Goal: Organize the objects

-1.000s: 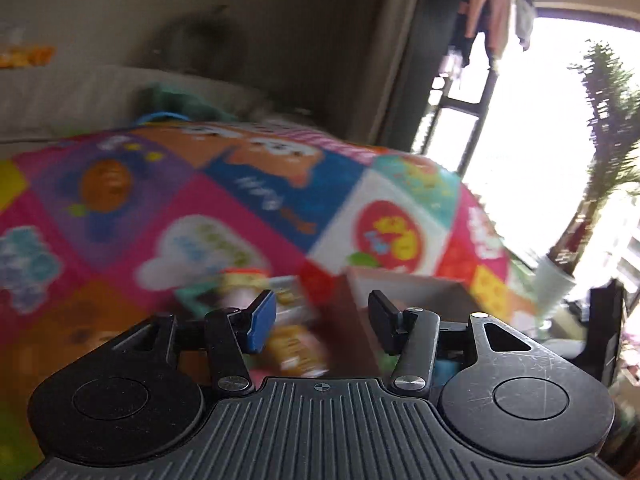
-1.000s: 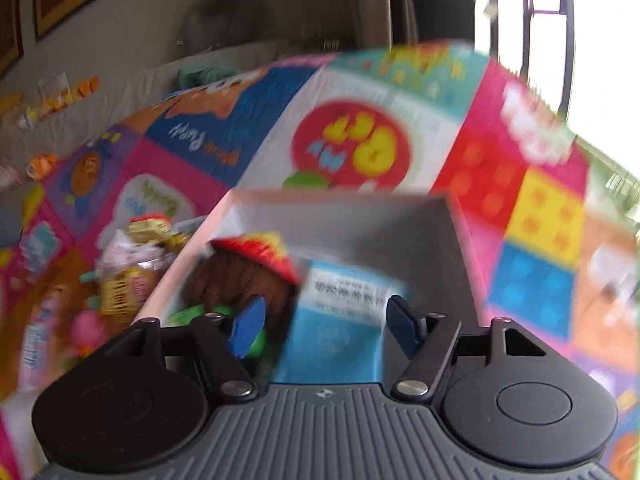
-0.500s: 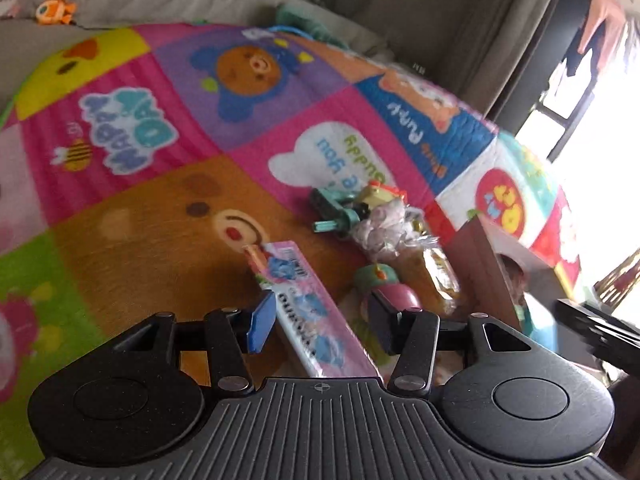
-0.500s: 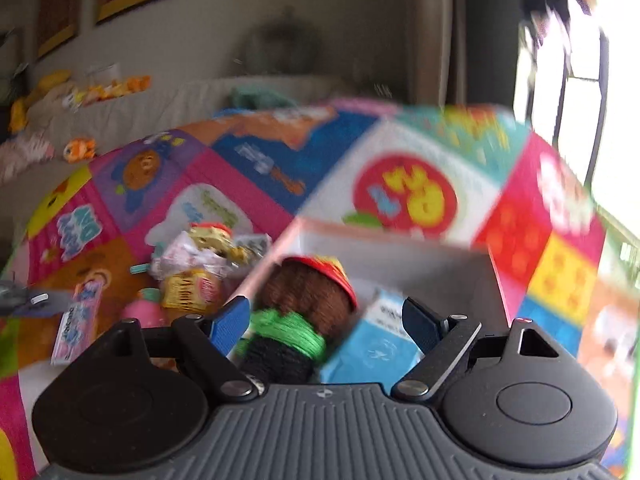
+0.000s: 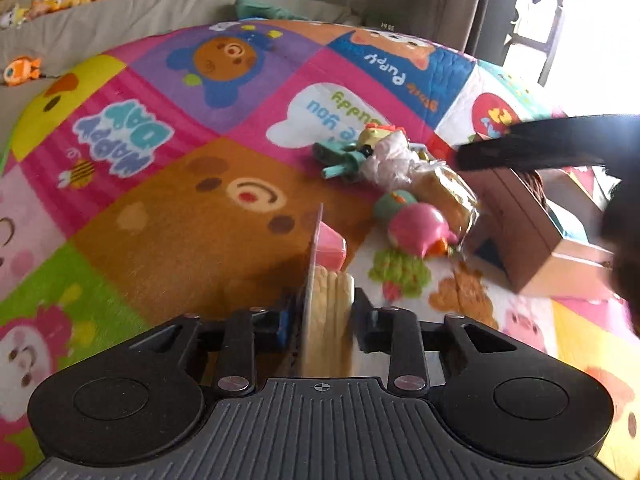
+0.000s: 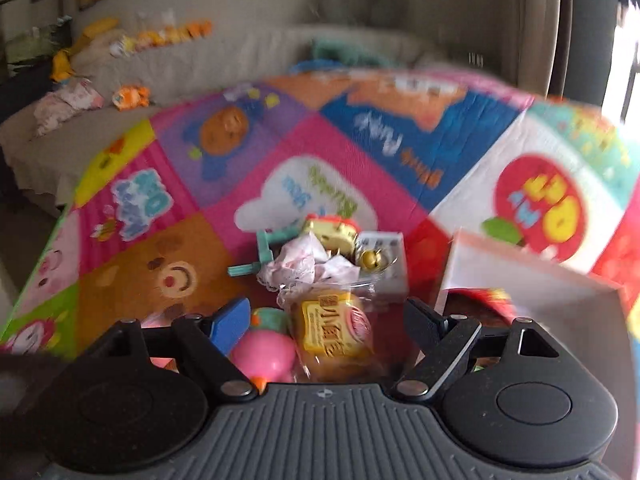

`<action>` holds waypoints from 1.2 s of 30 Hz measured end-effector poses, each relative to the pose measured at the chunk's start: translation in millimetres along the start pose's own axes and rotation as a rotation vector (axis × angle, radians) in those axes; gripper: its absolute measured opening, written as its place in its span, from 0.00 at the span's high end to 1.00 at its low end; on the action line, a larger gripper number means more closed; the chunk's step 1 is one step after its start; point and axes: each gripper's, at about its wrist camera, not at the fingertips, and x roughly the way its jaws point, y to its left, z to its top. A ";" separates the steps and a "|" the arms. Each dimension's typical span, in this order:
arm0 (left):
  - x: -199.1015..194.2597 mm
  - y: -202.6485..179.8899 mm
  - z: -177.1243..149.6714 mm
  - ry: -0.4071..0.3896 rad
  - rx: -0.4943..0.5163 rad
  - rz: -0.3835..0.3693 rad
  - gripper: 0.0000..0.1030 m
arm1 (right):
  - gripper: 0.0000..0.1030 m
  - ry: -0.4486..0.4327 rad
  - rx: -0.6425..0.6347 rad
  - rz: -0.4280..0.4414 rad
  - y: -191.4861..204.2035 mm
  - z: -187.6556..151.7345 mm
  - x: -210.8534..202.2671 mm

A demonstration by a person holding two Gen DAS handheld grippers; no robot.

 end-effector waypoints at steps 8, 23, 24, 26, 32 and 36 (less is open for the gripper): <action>-8.4 20.9 -6.6 -0.008 -0.054 -0.066 0.74 | 0.46 0.077 -0.069 -0.096 23.8 -8.9 52.1; -9.9 -10.8 -13.6 -0.009 0.012 -0.045 0.75 | 0.24 0.006 -0.217 0.000 4.5 -136.1 -86.7; -9.6 -16.8 -14.9 -0.004 0.027 -0.057 0.75 | 0.21 0.000 -0.209 -0.016 -2.3 -144.4 -91.6; -9.4 -29.3 -17.4 0.005 0.063 -0.076 0.75 | 0.19 -0.005 -0.183 -0.056 -15.0 -159.4 -99.2; -1.1 -62.8 -21.0 0.021 0.150 -0.112 0.73 | 0.06 -0.015 -0.059 -0.116 -47.5 -185.6 -100.2; 2.6 -72.8 -18.8 0.036 0.165 -0.095 0.72 | 0.00 -0.001 0.004 -0.100 -57.5 -185.9 -95.5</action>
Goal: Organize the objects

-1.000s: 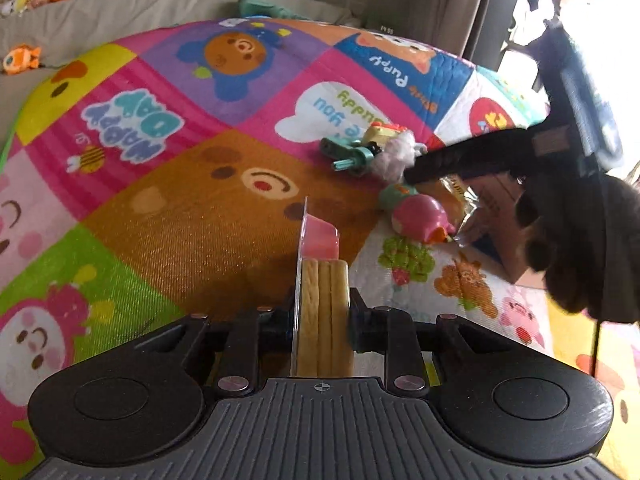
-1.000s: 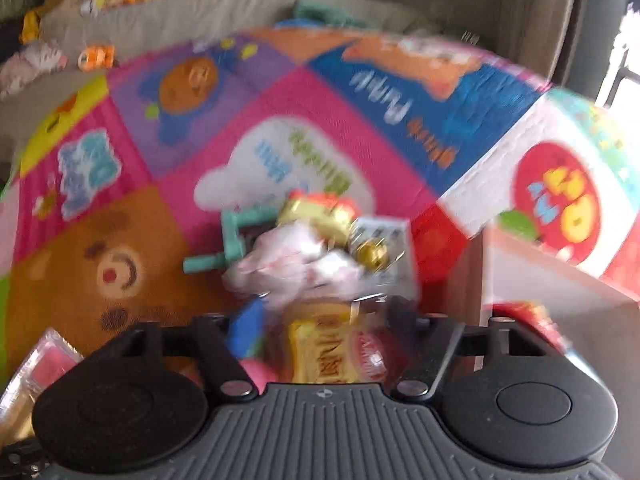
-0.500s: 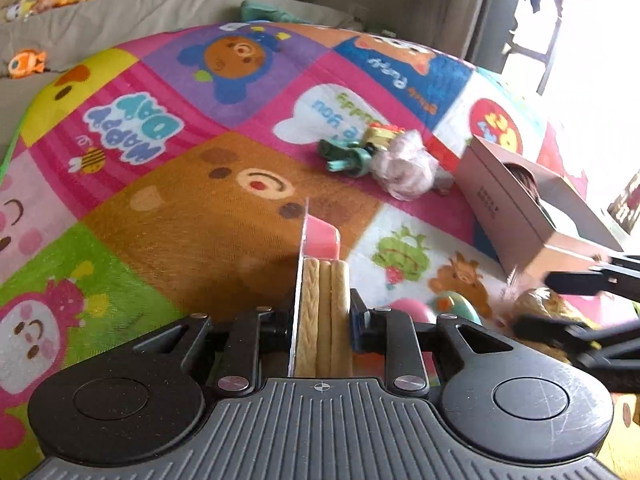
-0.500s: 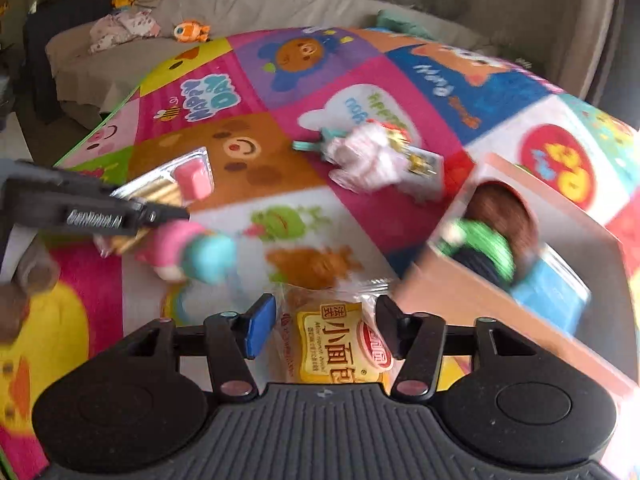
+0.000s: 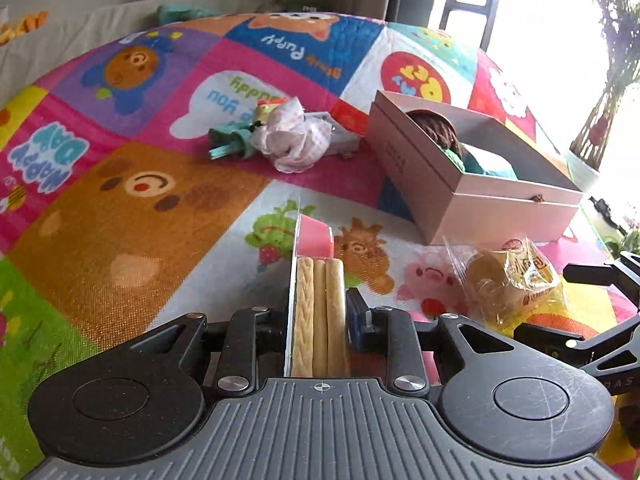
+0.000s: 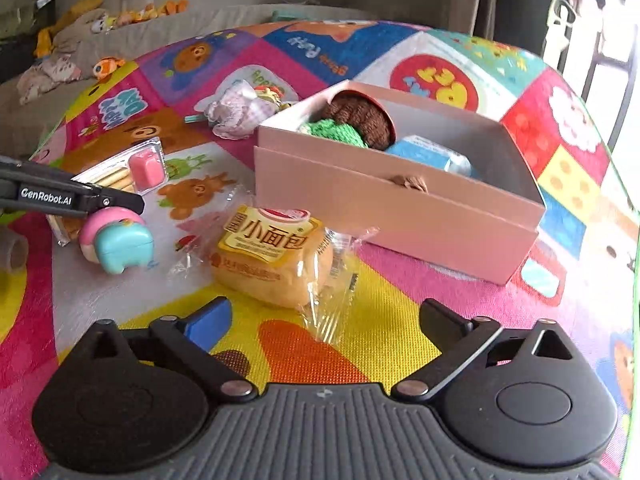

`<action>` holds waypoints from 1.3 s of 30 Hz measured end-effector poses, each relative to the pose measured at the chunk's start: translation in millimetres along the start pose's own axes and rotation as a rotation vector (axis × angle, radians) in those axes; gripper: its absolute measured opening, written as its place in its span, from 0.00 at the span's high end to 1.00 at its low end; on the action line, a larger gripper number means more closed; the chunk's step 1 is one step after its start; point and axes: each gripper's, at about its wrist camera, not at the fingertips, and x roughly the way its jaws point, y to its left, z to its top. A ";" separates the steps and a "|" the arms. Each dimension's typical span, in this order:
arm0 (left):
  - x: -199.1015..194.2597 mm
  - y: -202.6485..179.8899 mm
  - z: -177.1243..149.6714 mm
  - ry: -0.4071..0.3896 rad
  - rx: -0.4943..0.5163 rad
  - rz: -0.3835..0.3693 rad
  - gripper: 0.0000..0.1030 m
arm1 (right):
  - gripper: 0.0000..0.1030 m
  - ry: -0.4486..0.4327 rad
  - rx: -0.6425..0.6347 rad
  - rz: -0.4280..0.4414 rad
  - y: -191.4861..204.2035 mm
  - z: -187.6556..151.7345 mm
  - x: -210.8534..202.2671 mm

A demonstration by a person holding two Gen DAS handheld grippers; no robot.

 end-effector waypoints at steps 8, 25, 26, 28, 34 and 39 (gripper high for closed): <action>-0.1 -0.5 1.4 0.016 0.000 0.015 0.73 | 0.00 0.022 0.064 0.032 -8.8 -0.8 4.4; -64.6 -11.8 0.5 -0.109 0.248 -0.208 0.69 | 0.00 0.023 0.066 0.035 -9.6 -1.4 6.3; -62.8 -18.3 -5.2 -0.085 0.281 -0.187 0.68 | 0.00 0.022 0.067 0.036 -9.6 -1.4 6.3; -59.7 -26.7 -16.1 -0.036 0.321 -0.149 0.68 | 0.00 0.020 0.074 0.035 -10.7 -1.4 6.3; -60.5 -15.5 -22.0 0.070 0.132 -0.199 0.69 | 0.00 -0.037 0.228 0.010 -32.5 -5.0 -1.6; -35.7 0.5 -12.4 0.119 -0.098 -0.207 0.70 | 0.00 -0.064 0.285 -0.019 -40.5 -6.8 -5.1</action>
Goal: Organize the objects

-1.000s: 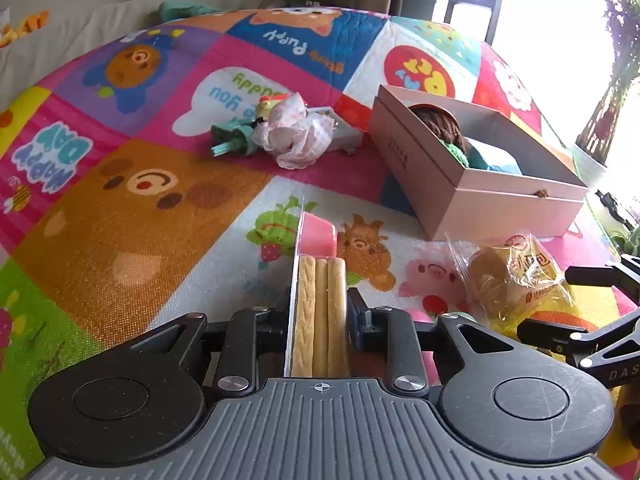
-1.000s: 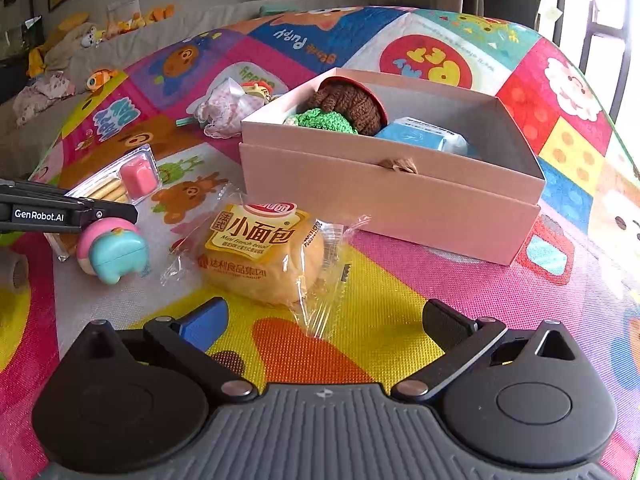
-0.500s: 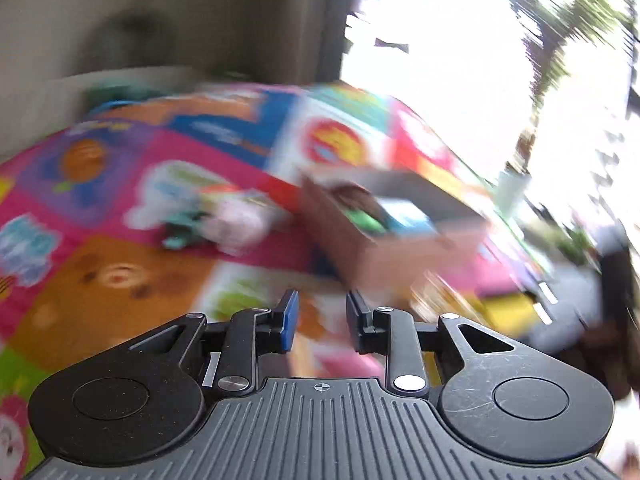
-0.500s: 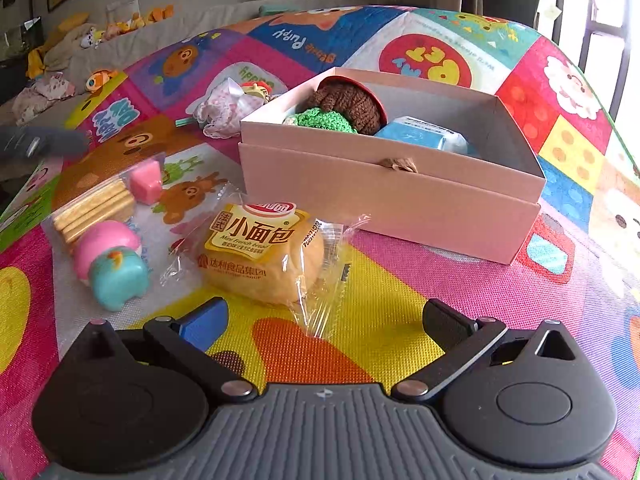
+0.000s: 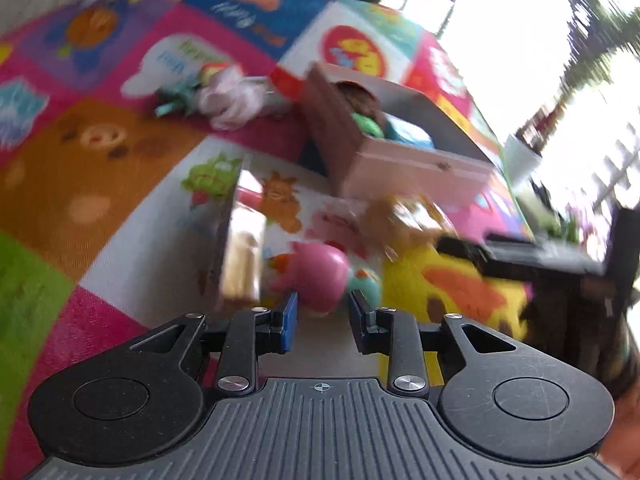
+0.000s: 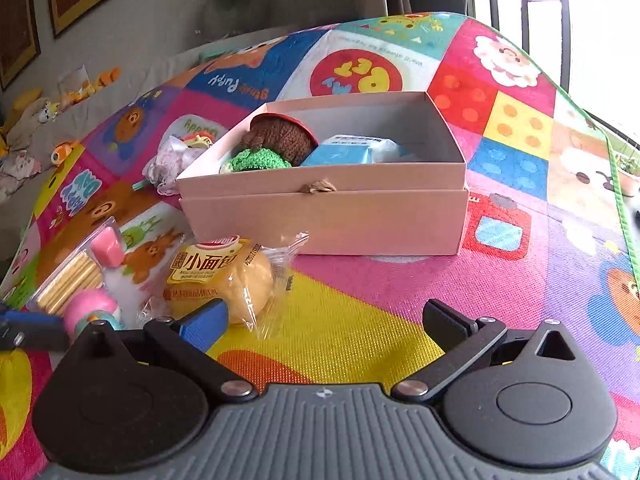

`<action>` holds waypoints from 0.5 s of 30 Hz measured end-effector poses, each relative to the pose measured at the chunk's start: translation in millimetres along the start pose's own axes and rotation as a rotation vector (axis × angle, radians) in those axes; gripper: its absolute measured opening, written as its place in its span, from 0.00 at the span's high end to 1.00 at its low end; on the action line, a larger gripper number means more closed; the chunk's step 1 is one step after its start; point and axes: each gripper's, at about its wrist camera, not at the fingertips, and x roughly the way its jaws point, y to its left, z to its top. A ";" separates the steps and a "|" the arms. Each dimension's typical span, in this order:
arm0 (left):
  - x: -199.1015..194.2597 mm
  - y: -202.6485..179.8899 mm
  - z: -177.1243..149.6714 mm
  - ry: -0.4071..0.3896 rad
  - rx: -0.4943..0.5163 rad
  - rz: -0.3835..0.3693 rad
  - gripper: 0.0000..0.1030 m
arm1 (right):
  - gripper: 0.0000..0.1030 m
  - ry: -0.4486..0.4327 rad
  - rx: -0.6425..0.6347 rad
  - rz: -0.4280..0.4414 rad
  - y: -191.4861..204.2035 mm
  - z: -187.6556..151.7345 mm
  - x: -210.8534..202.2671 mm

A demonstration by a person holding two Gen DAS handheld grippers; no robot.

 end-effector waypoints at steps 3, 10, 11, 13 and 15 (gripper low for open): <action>13.9 6.3 10.8 -0.030 -0.061 0.014 0.72 | 0.00 -0.016 -0.009 -0.012 1.9 -0.9 -2.0; 35.9 -21.5 10.9 -0.046 0.152 0.110 0.70 | 0.00 0.002 0.015 -0.013 -1.0 0.2 0.2; 36.8 -23.2 9.3 -0.014 0.177 0.109 0.70 | 0.00 0.003 0.017 -0.013 -1.2 0.0 0.5; 32.8 -27.2 0.2 0.011 0.242 0.112 0.70 | 0.00 0.007 0.017 -0.012 -0.9 0.1 1.3; 27.7 -33.9 -8.0 0.027 0.312 0.123 0.69 | 0.00 0.008 0.017 -0.012 -1.3 0.3 1.6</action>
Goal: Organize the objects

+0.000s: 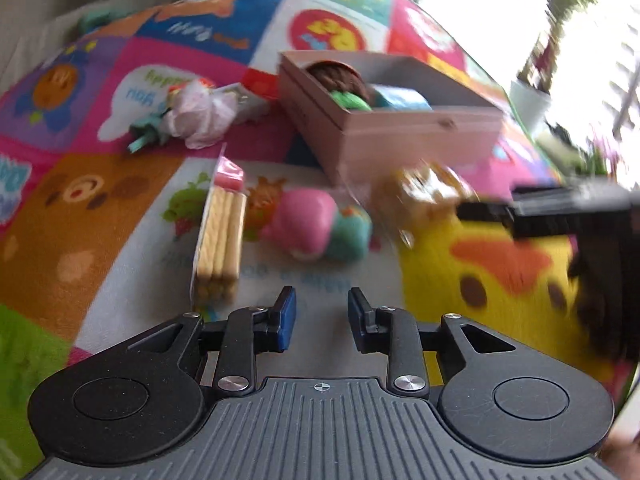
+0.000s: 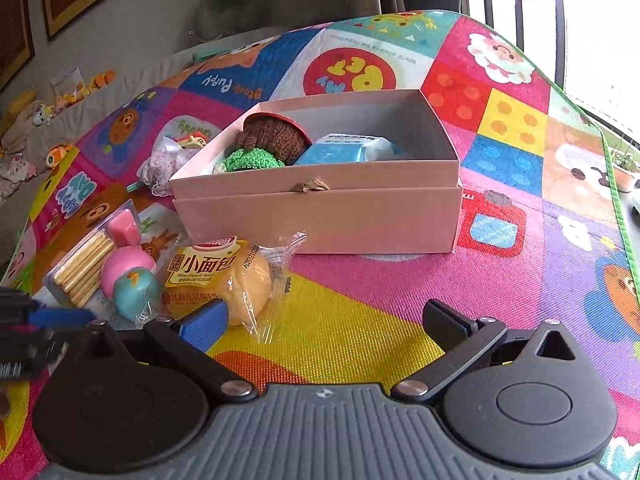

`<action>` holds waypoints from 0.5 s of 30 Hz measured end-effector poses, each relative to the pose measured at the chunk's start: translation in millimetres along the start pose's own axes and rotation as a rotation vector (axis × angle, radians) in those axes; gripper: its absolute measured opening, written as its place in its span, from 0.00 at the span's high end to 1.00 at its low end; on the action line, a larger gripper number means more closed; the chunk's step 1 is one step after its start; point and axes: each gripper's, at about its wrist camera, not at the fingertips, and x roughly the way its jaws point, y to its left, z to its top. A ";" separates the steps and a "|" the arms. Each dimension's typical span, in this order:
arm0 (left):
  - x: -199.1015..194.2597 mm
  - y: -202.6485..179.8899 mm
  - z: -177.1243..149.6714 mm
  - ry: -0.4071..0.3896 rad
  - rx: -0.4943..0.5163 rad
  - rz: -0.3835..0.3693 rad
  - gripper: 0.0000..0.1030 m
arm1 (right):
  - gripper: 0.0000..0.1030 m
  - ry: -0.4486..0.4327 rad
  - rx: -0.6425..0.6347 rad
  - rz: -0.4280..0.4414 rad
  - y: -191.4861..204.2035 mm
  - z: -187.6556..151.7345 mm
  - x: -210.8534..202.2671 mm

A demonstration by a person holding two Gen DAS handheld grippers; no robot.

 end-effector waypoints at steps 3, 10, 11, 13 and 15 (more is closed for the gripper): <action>-1.1 -5.5 -1.7 0.009 0.001 -0.025 0.57 | 0.00 0.005 0.001 0.000 -0.1 0.1 0.6; 8.5 -19.7 4.8 -0.002 -0.034 -0.033 0.31 | 0.00 0.000 0.010 0.001 -2.2 -0.7 0.2; 9.7 -20.3 5.3 -0.007 -0.051 -0.038 0.26 | 0.00 -0.001 0.013 0.001 -2.8 -0.7 -0.1; 11.8 -18.6 5.7 -0.026 -0.100 -0.044 0.24 | 0.00 -0.007 0.019 0.003 -3.9 -0.5 -0.9; 12.8 -16.9 5.8 -0.047 -0.141 -0.042 0.24 | 0.00 -0.018 0.028 0.002 -5.3 -0.6 -2.4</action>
